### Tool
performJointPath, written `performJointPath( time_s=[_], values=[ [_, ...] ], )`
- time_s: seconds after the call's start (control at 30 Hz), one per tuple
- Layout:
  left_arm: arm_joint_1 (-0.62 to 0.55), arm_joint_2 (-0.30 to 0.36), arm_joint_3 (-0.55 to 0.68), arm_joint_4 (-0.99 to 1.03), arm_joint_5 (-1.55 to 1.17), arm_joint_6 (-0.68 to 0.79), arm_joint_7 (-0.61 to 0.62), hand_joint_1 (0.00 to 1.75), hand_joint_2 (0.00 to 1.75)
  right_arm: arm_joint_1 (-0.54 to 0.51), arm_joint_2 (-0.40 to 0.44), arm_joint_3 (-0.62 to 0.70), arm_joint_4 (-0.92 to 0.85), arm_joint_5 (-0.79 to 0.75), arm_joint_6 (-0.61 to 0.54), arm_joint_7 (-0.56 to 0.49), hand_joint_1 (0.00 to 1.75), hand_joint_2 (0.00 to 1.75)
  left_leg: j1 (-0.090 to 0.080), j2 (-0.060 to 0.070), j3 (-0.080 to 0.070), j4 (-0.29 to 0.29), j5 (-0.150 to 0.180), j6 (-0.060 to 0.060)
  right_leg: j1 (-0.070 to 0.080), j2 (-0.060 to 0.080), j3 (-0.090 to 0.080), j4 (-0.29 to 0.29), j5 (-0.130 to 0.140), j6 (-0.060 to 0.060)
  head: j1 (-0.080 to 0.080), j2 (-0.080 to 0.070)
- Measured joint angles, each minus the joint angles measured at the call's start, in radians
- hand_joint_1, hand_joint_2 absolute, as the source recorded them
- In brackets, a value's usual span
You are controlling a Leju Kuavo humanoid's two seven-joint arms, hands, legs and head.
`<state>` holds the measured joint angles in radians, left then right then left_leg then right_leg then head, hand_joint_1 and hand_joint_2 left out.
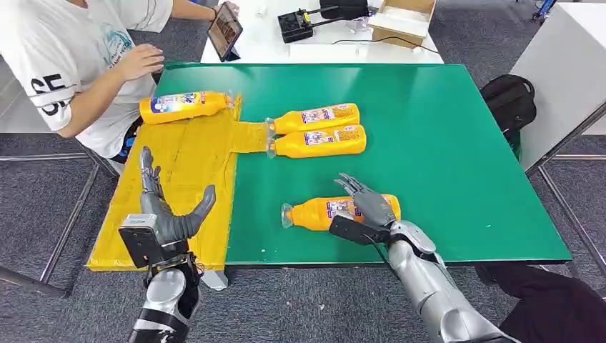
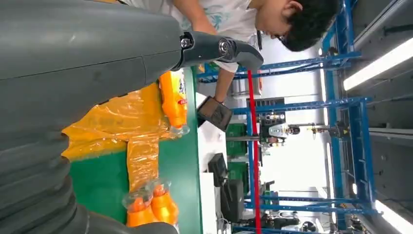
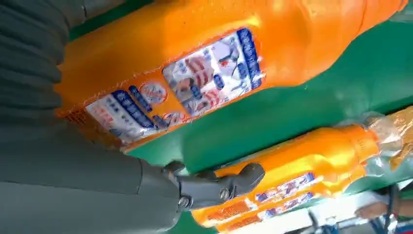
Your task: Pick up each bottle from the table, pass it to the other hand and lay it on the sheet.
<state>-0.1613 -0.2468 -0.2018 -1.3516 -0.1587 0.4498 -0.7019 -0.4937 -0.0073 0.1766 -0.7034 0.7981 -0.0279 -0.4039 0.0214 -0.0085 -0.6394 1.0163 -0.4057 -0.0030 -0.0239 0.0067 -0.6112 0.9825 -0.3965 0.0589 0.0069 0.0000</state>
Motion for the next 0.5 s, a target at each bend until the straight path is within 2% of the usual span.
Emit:
performJointPath(
  time_s=[0.27, 0.5],
  values=[
    [-0.016, 0.000, -0.024, 0.043, -0.012, 0.012, 0.001, 0.00, 1.75, -0.016, -0.017, 0.036, 0.016, -0.020, 0.044, -0.008, 0.00, 1.75, 0.000, 0.000, 0.002, 0.000, 0.000, 0.000, 0.000, 0.000, 0.001, 0.000, 0.000, 0.000, 0.000, 0.000],
    [-0.024, 0.000, -0.034, 0.074, -0.018, 0.007, 0.001, 0.00, 1.75, -0.042, -0.061, 0.069, 0.044, -0.018, 0.061, 0.041, 0.00, 1.75, 0.000, 0.000, 0.005, 0.000, 0.000, 0.000, 0.000, 0.000, 0.004, 0.000, 0.000, 0.000, 0.000, 0.000]
  ],
)
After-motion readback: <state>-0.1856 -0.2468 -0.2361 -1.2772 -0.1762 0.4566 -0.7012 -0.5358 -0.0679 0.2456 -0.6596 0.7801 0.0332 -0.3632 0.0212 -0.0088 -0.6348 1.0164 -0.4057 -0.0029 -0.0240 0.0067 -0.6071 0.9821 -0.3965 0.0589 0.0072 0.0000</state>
